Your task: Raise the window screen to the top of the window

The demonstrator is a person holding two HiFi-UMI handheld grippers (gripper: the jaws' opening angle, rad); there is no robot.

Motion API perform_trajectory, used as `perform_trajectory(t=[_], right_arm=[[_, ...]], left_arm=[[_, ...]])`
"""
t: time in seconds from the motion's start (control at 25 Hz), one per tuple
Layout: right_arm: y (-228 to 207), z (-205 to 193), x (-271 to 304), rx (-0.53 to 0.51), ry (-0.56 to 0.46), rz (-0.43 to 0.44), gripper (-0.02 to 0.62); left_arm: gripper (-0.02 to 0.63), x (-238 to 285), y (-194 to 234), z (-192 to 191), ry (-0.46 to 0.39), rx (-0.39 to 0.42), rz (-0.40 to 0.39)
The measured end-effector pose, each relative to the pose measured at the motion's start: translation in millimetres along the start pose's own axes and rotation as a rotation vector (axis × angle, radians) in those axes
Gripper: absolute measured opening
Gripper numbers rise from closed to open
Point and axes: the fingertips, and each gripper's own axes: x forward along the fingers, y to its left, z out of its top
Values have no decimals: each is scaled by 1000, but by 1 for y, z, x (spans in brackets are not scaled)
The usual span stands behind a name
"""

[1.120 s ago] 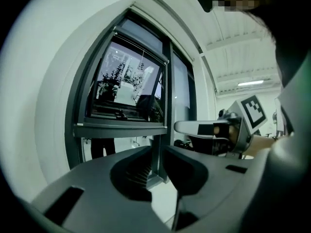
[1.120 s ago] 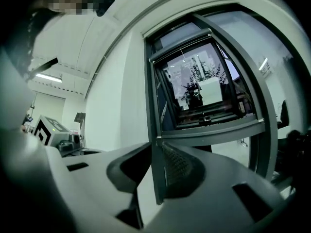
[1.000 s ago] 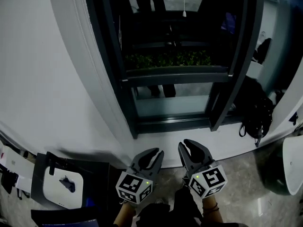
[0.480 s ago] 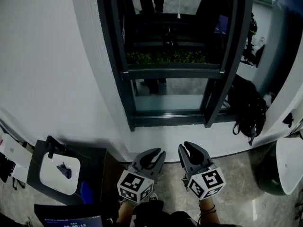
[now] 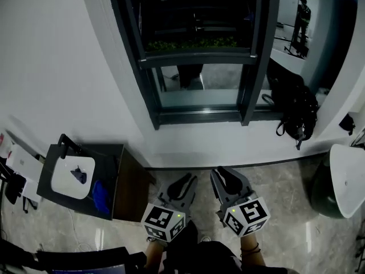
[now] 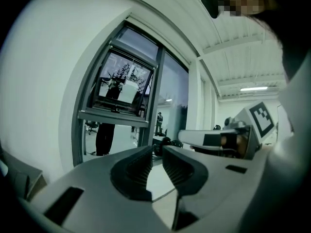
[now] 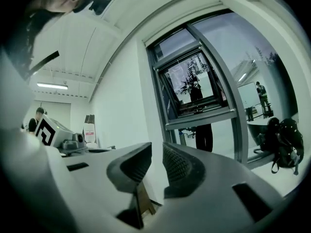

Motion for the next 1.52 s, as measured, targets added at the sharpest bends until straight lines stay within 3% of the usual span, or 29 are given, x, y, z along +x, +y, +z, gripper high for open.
perform_trajectory(t=[0.28, 0.64, 0.96, 1.52], right_arm=[[18, -28, -58, 33, 34, 17, 71], [37, -36, -82, 13, 35, 11, 70], [61, -40, -81, -9, 38, -2, 69], [89, -40, -77, -11, 45, -23, 67]], left_arm=[[61, -37, -57, -37, 65, 35, 20], [61, -63, -78, -48, 78, 30, -5], [61, -87, -72, -13, 17, 45, 8], [61, -118, -46, -23, -9, 11, 13]])
